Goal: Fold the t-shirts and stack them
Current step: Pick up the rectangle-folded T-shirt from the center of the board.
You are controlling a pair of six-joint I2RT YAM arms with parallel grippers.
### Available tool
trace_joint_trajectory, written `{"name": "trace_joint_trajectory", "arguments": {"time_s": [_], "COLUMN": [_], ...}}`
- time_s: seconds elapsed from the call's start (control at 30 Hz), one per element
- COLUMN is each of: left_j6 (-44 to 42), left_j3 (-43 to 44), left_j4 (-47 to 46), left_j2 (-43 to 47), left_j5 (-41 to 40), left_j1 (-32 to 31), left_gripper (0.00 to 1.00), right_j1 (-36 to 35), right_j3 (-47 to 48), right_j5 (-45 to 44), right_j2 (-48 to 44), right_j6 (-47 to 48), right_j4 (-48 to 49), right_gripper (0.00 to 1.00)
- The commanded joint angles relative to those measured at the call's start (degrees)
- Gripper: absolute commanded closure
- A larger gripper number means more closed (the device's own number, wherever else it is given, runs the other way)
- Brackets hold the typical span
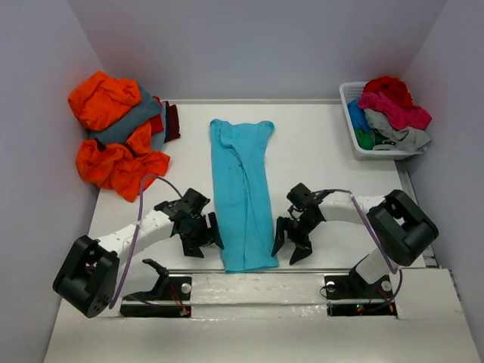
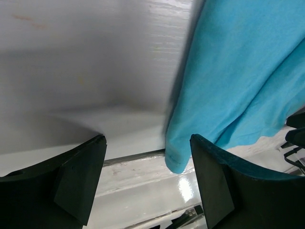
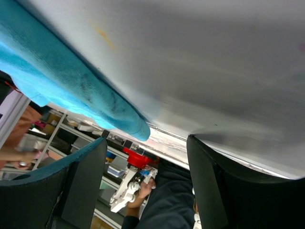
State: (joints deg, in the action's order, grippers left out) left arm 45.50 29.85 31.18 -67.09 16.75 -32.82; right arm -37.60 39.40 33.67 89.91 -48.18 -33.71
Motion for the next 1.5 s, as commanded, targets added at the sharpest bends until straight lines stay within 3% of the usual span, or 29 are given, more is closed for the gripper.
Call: {"name": "trace_joint_trajectory", "arguments": {"time_s": [0.0,0.3,0.87,1.47], "left_j6": [1.26,2.84,6.27,7.33], "left_j3": [-3.74,-3.92,-12.71,-14.47], "left_j4": [-3.84,-8.32,-11.05,-13.86], "left_j2": [-2.87,-5.77,1.26,2.32], "left_j5": [-2.34,1.17,5.48,7.50], "left_j1": [-2.33,-6.56,-8.14,-8.14], "left_gripper": [0.15,0.15,0.20,0.41], "right_j1": [-0.54,-0.54,-0.54,-1.59], "right_j3": [-0.90,-1.25,-5.12,-7.76], "right_j5": [-6.78,-6.25,-1.68,2.45], "right_j2": [2.47,1.85,2.73,1.68], "right_j6": [2.39,0.37,-4.72,-6.22], "right_j4": [6.38,8.40,16.83,19.30], "right_gripper": [0.26,0.26,0.29,0.45]}}
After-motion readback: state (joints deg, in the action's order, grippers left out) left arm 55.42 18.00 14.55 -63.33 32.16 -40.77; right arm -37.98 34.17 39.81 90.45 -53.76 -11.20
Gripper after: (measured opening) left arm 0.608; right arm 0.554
